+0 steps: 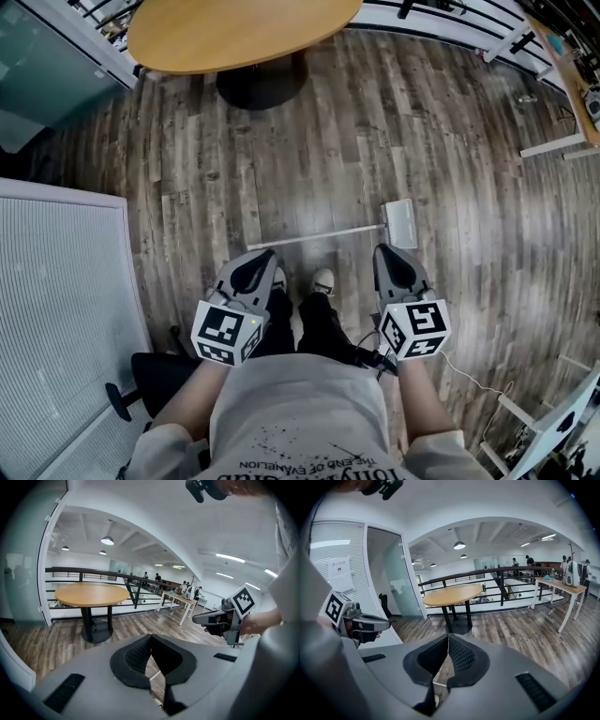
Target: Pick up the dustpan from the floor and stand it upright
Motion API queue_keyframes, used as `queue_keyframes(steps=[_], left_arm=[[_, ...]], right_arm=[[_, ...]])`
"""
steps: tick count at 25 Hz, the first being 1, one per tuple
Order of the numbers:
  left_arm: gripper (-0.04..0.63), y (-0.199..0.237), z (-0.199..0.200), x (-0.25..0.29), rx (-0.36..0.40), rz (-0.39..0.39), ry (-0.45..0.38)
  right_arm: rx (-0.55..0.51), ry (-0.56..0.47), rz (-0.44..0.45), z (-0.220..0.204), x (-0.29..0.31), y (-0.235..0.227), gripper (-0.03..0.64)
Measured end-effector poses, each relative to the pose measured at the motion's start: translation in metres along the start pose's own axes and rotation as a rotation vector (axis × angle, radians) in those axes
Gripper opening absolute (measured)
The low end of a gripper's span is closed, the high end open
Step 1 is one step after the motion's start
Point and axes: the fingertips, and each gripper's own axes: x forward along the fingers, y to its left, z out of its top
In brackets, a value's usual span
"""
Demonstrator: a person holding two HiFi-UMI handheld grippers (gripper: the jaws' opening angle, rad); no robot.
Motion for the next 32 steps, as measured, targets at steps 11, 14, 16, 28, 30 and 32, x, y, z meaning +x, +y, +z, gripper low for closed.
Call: queue_keyframes(steps=[11,14,16,28,30,32], left_arm=[[0.025,0.065,-0.085,0.022,0.018,0.029,0.075],[0.025,0.075,-0.113,0.033,0.014,0.028,0.083],[0.025,0.086,-0.131,0.043,0.009,0.041,0.087],[0.025,0.141,-0.237,0.096,0.015,0.038,0.1],[0.025,0.151,-0.263,0.106,0.011,0.044,0.114],[0.025,0.161,-0.29,0.114,0.013,0.05,0.134]], right_arm=[[-0.005,0.078,0.088,-0.063,0.062,0.009,0.028],[-0.041,0.099,0.125,-0.086,0.089,0.019,0.028],[-0.067,0.107,0.156,-0.101,0.108,0.028,0.028],[-0.1,0.165,0.249,-0.209,0.187,0.054,0.028],[-0.099,0.173,0.248,-0.229,0.201,0.05,0.028],[-0.099,0.173,0.25,-0.247,0.216,0.046,0.028]])
